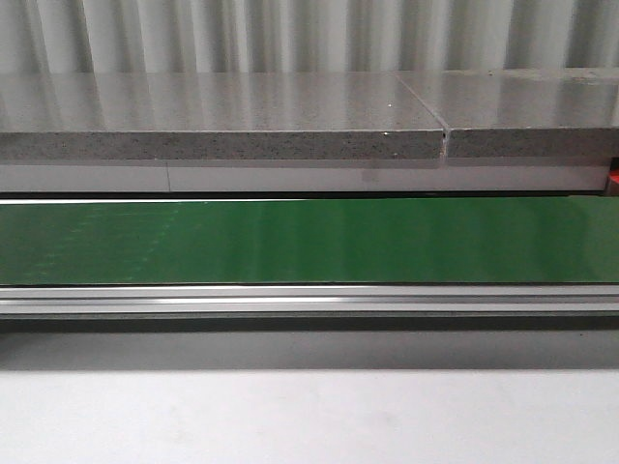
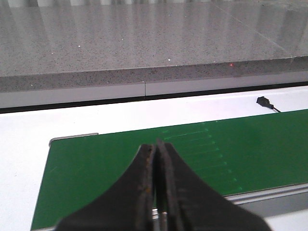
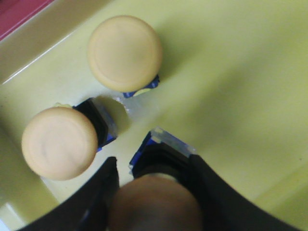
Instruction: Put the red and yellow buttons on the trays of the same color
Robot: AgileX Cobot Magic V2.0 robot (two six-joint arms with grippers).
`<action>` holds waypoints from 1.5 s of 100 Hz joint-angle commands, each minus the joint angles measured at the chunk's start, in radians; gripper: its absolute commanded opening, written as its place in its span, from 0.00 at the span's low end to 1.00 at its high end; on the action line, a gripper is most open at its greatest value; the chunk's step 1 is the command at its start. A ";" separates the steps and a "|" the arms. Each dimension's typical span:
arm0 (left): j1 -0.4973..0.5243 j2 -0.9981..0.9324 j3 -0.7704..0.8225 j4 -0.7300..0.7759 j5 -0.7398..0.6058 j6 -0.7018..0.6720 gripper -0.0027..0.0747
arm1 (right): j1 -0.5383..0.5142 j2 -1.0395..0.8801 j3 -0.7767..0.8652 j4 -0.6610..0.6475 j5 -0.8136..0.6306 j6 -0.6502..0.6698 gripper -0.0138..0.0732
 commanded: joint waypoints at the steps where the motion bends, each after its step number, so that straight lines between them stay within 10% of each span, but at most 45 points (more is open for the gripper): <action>1: -0.006 0.006 -0.026 -0.018 -0.075 0.002 0.01 | -0.007 -0.001 -0.024 -0.007 -0.051 0.010 0.29; 46: -0.006 0.006 -0.026 -0.018 -0.075 0.002 0.01 | -0.007 0.069 -0.025 -0.007 -0.055 0.024 0.31; 82: -0.006 0.006 -0.026 -0.018 -0.075 0.002 0.01 | -0.007 0.066 -0.031 -0.006 -0.040 0.047 0.82; 150: -0.006 0.006 -0.026 -0.018 -0.075 0.002 0.01 | 0.067 -0.266 -0.077 0.020 0.058 0.047 0.83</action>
